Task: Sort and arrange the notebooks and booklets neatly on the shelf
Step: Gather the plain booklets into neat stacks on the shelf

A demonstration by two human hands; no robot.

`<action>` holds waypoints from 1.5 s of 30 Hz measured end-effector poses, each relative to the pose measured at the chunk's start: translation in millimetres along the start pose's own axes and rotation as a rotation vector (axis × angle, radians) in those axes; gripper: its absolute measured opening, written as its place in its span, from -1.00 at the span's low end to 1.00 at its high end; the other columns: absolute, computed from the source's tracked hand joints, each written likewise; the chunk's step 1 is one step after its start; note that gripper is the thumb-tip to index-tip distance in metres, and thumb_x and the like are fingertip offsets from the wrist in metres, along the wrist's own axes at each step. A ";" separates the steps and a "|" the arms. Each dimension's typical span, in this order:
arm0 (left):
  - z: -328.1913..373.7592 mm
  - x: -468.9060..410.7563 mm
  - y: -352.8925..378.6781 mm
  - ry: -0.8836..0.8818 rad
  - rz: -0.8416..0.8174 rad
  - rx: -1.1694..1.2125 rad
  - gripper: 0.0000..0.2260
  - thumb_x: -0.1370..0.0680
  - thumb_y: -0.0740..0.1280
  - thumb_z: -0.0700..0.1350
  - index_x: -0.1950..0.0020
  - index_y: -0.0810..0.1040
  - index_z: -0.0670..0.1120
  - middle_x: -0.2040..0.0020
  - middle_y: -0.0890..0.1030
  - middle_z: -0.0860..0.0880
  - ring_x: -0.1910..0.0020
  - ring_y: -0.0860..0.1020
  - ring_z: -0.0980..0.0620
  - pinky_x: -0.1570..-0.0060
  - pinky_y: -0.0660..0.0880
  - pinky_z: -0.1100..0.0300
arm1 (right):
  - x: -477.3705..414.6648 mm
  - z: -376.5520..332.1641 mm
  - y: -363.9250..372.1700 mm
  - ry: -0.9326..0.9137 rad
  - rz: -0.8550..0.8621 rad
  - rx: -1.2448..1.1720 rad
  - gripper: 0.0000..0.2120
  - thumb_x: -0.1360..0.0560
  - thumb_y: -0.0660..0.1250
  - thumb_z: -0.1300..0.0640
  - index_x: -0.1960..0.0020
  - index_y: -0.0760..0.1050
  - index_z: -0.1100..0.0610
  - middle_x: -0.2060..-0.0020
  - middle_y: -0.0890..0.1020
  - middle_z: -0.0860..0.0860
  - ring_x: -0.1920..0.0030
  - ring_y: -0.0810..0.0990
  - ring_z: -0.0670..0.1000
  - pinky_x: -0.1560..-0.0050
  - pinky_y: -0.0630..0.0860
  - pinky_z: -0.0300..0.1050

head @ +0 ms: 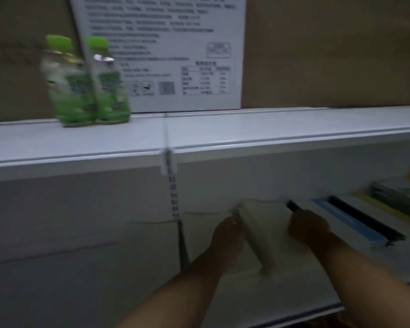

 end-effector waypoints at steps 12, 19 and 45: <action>-175.5 145.6 -407.1 -0.219 -0.029 -0.990 -0.48 -0.65 -0.06 0.15 -0.57 -0.05 0.02 -0.58 -0.10 -0.06 -0.55 -0.17 -0.05 -0.49 -0.14 -0.02 | 201.9 -402.4 7.7 -0.985 -0.013 0.063 -0.40 -0.60 0.07 -0.10 -0.55 -0.06 0.04 -0.54 -0.13 0.11 -0.54 -0.13 0.08 -0.52 -0.07 0.00; -279.8 279.9 -560.0 -0.529 0.051 -1.055 -0.47 -0.64 -0.08 0.17 -0.57 -0.07 0.02 -0.58 -0.10 -0.02 -0.55 -0.12 -0.05 -0.51 -0.06 -0.04 | 316.6 -561.3 53.5 -1.178 -0.191 0.128 -0.41 -0.60 0.08 -0.11 -0.55 -0.04 0.00 -0.54 -0.11 0.05 -0.54 -0.13 0.04 -0.52 -0.05 -0.03; -428.4 253.2 -645.0 -0.600 0.084 -0.521 -0.52 -0.55 0.31 0.02 -0.45 0.30 0.08 -0.43 0.34 0.01 -0.38 0.34 0.01 -0.23 0.34 0.24 | 308.2 -731.0 153.0 -0.995 -0.003 -0.434 -0.63 -0.39 0.15 -0.04 -0.04 0.61 0.07 -0.11 0.60 0.00 -0.06 0.57 0.13 -0.02 0.45 -0.02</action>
Point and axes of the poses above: each hand's wrist, its own x-axis away from the middle knuckle, its own y-axis out of the palm, z = x × y, the point moved 5 cm from there along -x, towards the middle knuckle
